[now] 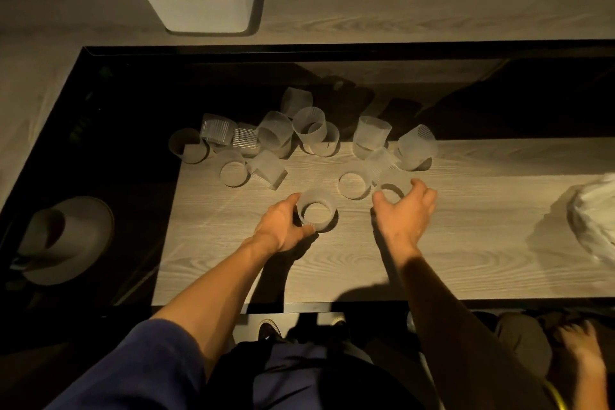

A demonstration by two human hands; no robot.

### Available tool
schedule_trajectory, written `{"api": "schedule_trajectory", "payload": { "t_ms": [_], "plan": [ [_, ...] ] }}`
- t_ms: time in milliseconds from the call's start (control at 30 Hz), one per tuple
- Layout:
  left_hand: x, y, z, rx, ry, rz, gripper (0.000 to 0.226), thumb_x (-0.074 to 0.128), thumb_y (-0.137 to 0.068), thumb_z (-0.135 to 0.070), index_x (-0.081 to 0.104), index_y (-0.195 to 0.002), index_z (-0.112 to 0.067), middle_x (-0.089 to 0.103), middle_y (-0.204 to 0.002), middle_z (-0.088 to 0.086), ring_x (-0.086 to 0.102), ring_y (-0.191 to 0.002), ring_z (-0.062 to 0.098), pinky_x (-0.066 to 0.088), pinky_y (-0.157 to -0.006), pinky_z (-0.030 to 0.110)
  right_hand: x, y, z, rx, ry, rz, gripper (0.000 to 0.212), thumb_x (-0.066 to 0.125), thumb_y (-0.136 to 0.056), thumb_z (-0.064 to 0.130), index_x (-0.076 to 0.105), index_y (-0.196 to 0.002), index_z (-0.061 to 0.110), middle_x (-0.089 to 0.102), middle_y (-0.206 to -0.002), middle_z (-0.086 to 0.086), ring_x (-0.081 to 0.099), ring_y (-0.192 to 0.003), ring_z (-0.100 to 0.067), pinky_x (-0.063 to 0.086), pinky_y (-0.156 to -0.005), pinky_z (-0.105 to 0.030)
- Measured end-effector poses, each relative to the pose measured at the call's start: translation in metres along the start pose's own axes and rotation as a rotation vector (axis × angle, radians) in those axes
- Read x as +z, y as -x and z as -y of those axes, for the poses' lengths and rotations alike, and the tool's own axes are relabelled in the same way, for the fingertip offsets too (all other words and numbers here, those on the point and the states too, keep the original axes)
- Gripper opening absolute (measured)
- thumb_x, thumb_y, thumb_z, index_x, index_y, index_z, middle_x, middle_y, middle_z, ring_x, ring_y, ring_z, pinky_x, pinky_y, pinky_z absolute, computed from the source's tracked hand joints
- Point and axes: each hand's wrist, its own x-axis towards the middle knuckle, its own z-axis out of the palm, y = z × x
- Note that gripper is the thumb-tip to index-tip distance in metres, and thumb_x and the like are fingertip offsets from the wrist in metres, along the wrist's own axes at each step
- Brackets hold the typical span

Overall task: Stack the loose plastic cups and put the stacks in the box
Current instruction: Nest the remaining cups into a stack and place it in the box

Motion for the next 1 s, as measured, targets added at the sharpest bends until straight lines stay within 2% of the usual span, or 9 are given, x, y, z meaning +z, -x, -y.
{"api": "schedule_trajectory", "payload": {
  "t_ms": [67, 133, 267, 333, 400, 533, 700, 833, 1000],
  "plan": [
    [0.002, 0.0, 0.0, 0.006, 0.006, -0.017, 0.073, 0.085, -0.076, -0.031, 0.049, -0.14, -0.022, 0.067, -0.121, 0.0, 0.063, -0.109, 0.023, 0.052, -0.098, 0.042, -0.001, 0.018, 0.008, -0.116, -0.127, 0.016, 0.08, 0.076, -0.083, 0.044, 0.039, -0.148, 0.018, 0.036, -0.141, -0.003, 0.044, -0.124, -0.018, 0.046, -0.101, -0.036],
    [0.003, 0.001, 0.0, 0.016, 0.011, -0.026, 0.073, 0.084, -0.076, -0.032, 0.051, -0.139, -0.022, 0.068, -0.118, 0.001, 0.064, -0.107, 0.023, 0.053, -0.096, 0.042, -0.002, 0.037, 0.018, -0.274, -0.218, 0.118, 0.079, 0.077, -0.083, 0.042, 0.038, -0.149, 0.022, 0.033, -0.14, 0.003, 0.045, -0.12, -0.011, 0.048, -0.097, -0.029],
    [0.004, 0.003, 0.0, 0.03, 0.024, -0.028, 0.065, 0.083, -0.075, -0.035, 0.055, -0.133, -0.024, 0.071, -0.109, 0.0, 0.067, -0.1, 0.024, 0.055, -0.09, 0.04, 0.003, 0.059, 0.028, -0.572, -0.219, 0.318, 0.079, 0.08, -0.082, 0.036, 0.041, -0.148, 0.016, 0.036, -0.136, 0.004, 0.04, -0.123, -0.004, 0.042, -0.101, -0.018],
    [0.003, 0.004, 0.0, 0.029, 0.019, -0.037, 0.061, 0.082, -0.075, -0.035, 0.056, -0.129, -0.022, 0.07, -0.105, 0.0, 0.066, -0.096, 0.024, 0.055, -0.086, 0.037, 0.008, 0.062, 0.029, -0.64, -0.191, 0.382, 0.08, 0.08, -0.081, 0.033, 0.043, -0.148, 0.014, 0.04, -0.135, 0.002, 0.042, -0.125, -0.008, 0.044, -0.103, -0.022],
    [0.004, 0.005, 0.0, 0.02, 0.017, -0.036, 0.057, 0.08, -0.076, -0.033, 0.057, -0.127, -0.021, 0.066, -0.098, 0.0, 0.065, -0.092, 0.025, 0.053, -0.081, 0.034, 0.013, 0.063, 0.028, -0.669, -0.174, 0.416, 0.079, 0.08, -0.08, 0.031, 0.044, -0.148, 0.013, 0.042, -0.134, -0.001, 0.046, -0.125, -0.013, 0.047, -0.104, -0.03],
    [0.004, 0.007, -0.002, 0.009, 0.021, -0.041, 0.056, 0.081, -0.077, -0.031, 0.057, -0.126, -0.022, 0.061, -0.09, -0.004, 0.062, -0.085, 0.023, 0.046, -0.074, 0.027, 0.015, 0.059, 0.033, -0.645, -0.162, 0.435, 0.079, 0.081, -0.08, 0.03, 0.044, -0.148, 0.012, 0.042, -0.133, -0.001, 0.046, -0.123, -0.013, 0.044, -0.104, -0.025],
    [0.002, 0.009, -0.003, -0.016, 0.067, -0.026, 0.073, 0.074, -0.063, -0.052, 0.055, -0.129, -0.027, 0.07, -0.1, -0.001, 0.068, -0.094, 0.024, 0.056, -0.087, 0.038, 0.017, 0.052, 0.037, -0.668, -0.074, 0.451, 0.078, 0.079, -0.079, 0.031, 0.044, -0.147, 0.014, 0.043, -0.133, -0.001, 0.047, -0.122, -0.016, 0.046, -0.101, -0.029],
    [0.001, 0.009, -0.004, -0.007, 0.061, -0.014, 0.083, 0.07, -0.058, -0.059, 0.053, -0.134, -0.029, 0.071, -0.103, -0.002, 0.068, -0.094, 0.023, 0.057, -0.087, 0.041, 0.014, 0.052, 0.036, -0.674, -0.021, 0.416, 0.074, 0.077, -0.078, 0.035, 0.046, -0.143, 0.017, 0.044, -0.128, 0.001, 0.047, -0.118, -0.016, 0.048, -0.096, -0.031],
    [0.001, 0.011, -0.006, -0.003, 0.056, -0.021, 0.075, 0.071, -0.064, -0.044, 0.053, -0.135, -0.025, 0.07, -0.104, 0.001, 0.068, -0.095, 0.025, 0.057, -0.086, 0.041, 0.019, 0.053, 0.038, -0.708, 0.111, 0.416, 0.078, 0.074, -0.078, 0.042, 0.044, -0.145, 0.016, 0.042, -0.127, -0.001, 0.043, -0.117, -0.019, 0.048, -0.095, -0.035]
  ]
}}
